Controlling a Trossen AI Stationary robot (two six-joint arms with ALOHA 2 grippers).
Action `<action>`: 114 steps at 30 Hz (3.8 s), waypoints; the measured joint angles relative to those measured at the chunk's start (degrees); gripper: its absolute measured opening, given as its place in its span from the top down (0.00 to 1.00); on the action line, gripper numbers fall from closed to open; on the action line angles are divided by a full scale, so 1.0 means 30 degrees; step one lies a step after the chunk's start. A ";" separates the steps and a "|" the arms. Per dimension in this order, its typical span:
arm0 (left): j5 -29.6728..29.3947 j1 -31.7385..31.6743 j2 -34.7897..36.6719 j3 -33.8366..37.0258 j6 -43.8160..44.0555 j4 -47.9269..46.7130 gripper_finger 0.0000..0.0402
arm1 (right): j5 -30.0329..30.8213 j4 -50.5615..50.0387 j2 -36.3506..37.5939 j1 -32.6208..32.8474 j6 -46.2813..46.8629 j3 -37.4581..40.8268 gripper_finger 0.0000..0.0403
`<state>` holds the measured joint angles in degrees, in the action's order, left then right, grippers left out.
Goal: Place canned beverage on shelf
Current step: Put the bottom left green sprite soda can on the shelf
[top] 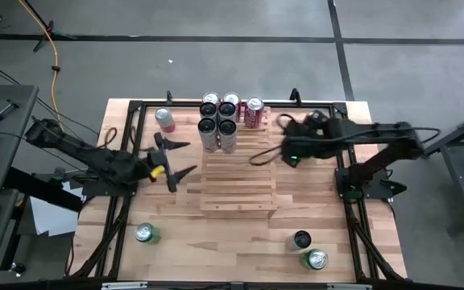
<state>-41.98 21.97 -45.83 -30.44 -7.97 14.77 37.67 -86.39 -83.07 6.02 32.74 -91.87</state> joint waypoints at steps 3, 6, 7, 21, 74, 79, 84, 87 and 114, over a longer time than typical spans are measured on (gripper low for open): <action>0.2312 -0.0685 0.1886 0.1185 -0.0122 0.0664 0.13 | -0.0193 0.1588 0.2678 0.0257 0.0653 0.3279 0.23; 0.4290 -0.1211 0.3710 0.2149 -0.0125 0.1067 0.13 | -0.0202 0.4473 0.5428 0.0547 0.0447 0.6035 0.23; 0.4656 -0.1360 0.4292 0.2507 -0.0047 0.1077 0.13 | -0.0179 0.5739 0.6305 0.0630 0.0105 0.6890 0.23; 0.4934 -0.1842 0.7052 0.4315 -0.0070 0.0294 0.13 | 0.0465 1.9681 1.2234 0.0012 -0.2248 1.7601 0.23; 1.3216 0.1141 0.4018 0.0707 1.5136 -1.1526 0.13 | 0.1996 2.3730 1.2031 -0.1035 -0.1854 1.8811 0.23; 1.2723 0.5173 0.0721 0.0685 1.9014 -1.1013 0.13 | 0.1080 2.3723 1.2031 -0.1035 -0.1853 1.8811 0.23; 1.1153 0.8393 -0.1749 -0.0596 2.1922 -1.1154 0.13 | 0.0774 2.3642 1.1892 -0.1030 -0.1421 1.8811 0.23; 0.9643 0.9932 -0.2626 -0.2184 2.2643 -1.2185 0.13 | 0.0793 2.3697 1.1560 -0.1028 -0.1409 1.8811 0.23; 0.4983 1.5199 -0.9776 -0.8738 3.0153 -2.3488 0.13 | 0.1969 2.4327 1.0545 -0.1049 -0.2071 1.8819 0.23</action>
<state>-27.03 67.57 -75.16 -56.65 82.49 -55.69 43.57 -13.41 -51.44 2.87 26.53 -35.42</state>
